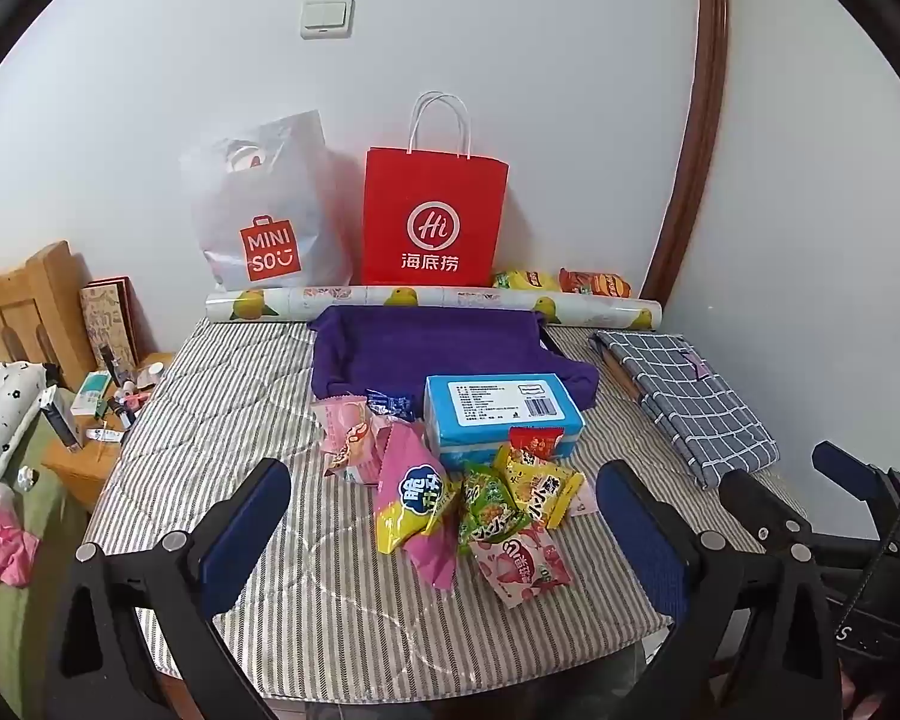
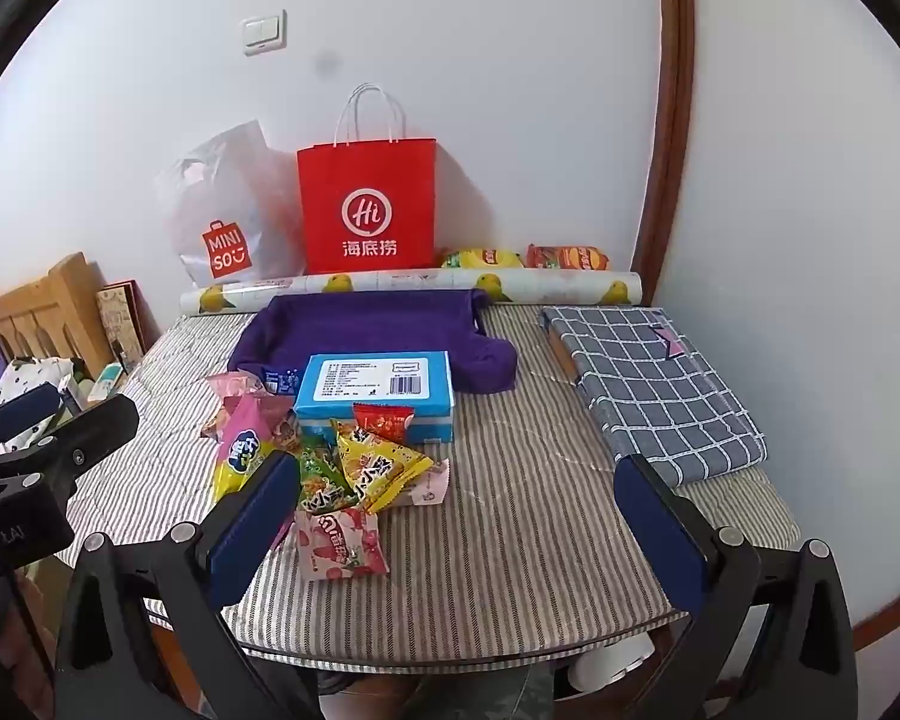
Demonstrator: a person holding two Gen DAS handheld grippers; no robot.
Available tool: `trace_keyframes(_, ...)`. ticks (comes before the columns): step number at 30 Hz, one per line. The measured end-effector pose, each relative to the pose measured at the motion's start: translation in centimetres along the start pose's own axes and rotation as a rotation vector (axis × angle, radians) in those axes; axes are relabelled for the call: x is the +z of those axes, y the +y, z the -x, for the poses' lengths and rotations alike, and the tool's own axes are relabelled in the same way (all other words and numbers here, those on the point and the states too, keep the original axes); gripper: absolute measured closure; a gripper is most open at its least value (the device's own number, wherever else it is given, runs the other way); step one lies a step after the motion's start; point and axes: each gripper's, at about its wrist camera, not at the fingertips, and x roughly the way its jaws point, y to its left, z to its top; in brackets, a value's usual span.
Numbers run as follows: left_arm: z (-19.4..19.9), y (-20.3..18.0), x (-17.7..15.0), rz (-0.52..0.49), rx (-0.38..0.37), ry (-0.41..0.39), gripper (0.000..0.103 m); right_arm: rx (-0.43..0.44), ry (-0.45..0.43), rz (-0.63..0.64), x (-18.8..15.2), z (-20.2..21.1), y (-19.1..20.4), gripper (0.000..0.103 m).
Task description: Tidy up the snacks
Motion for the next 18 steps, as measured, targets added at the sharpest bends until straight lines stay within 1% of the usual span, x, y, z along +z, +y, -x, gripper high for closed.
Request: trace_keyframes(18, 0.23, 0.26, -0.18, 0.002, -0.009, -0.001, 0.0, 0.006, -0.007, 0.006, -0.01, 0.26, 0.49, 0.0)
